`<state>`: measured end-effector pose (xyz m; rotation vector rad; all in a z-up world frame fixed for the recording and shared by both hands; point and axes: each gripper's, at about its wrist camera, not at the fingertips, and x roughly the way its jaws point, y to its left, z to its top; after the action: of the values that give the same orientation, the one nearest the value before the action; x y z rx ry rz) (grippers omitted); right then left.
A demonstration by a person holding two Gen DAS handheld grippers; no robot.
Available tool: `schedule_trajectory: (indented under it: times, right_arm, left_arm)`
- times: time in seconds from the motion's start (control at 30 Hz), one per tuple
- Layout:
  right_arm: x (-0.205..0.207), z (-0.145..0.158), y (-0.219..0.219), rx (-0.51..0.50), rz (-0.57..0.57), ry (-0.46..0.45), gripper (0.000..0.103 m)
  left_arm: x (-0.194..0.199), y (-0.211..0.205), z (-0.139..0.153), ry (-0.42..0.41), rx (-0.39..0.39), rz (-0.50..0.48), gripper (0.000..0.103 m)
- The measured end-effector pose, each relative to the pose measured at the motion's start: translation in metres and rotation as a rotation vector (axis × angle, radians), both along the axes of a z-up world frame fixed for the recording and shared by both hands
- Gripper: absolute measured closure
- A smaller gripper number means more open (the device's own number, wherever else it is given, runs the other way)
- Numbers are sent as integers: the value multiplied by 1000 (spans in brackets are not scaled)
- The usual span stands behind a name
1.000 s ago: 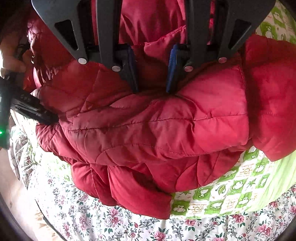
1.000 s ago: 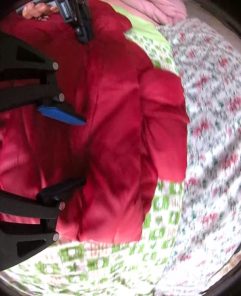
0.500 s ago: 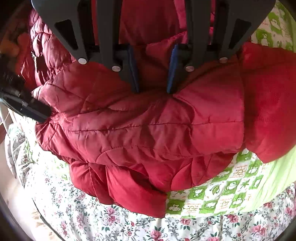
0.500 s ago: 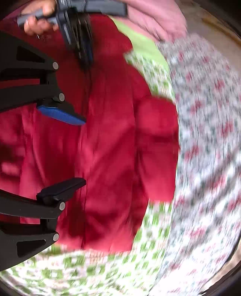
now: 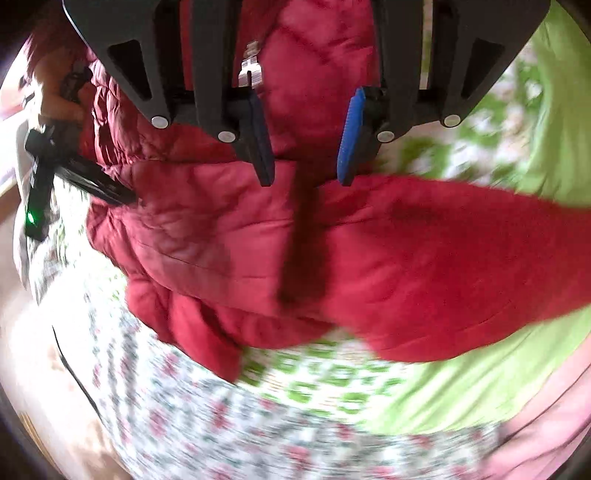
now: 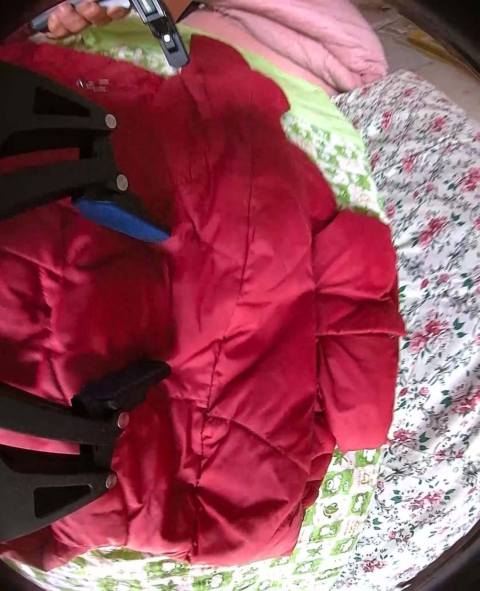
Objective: Fold large clothes
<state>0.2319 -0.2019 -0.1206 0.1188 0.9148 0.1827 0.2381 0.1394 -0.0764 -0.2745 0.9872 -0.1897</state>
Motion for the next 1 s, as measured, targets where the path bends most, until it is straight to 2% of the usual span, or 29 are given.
schedule_trajectory:
  times: [0.1,0.17,0.2,0.23,0.4,0.5,0.57,0.63,0.73,0.87,1.0]
  right_arm:
    - [-20,11,-1,19,23,-20,35]
    - [-30,17,4,23,44,-37,35]
    - [-36,20,6,24,55,-43,34]
    - [-38,22,9,25,64,-47,34]
    - [-65,36,22,10,131,-80,34]
    - [-80,40,27,12,164,-86,34]
    - [-94,41,30,13,186,-85,34]
    - [-104,40,32,9,205,-83,34]
    - [-115,37,35,-9,227,-74,34]
    - [-126,36,35,5,235,-55,34]
    - [-131,35,35,1,236,-47,34]
  left_arm:
    - [-11,36,-5,5,-27,83,70]
    - [-20,61,-8,4,-34,149,60]
    - [-23,68,-10,3,-38,171,50]
    - [-28,80,-11,-1,-50,203,45]
    - [-39,131,-18,3,-124,335,45]
    - [-38,157,-23,12,-112,420,45]
    - [-37,180,-30,22,-146,479,45]
    - [-36,196,-37,31,-181,513,45]
    - [-29,215,-40,44,-178,559,45]
    - [-16,239,-45,57,-224,620,45]
    - [-7,256,-44,37,-272,663,45]
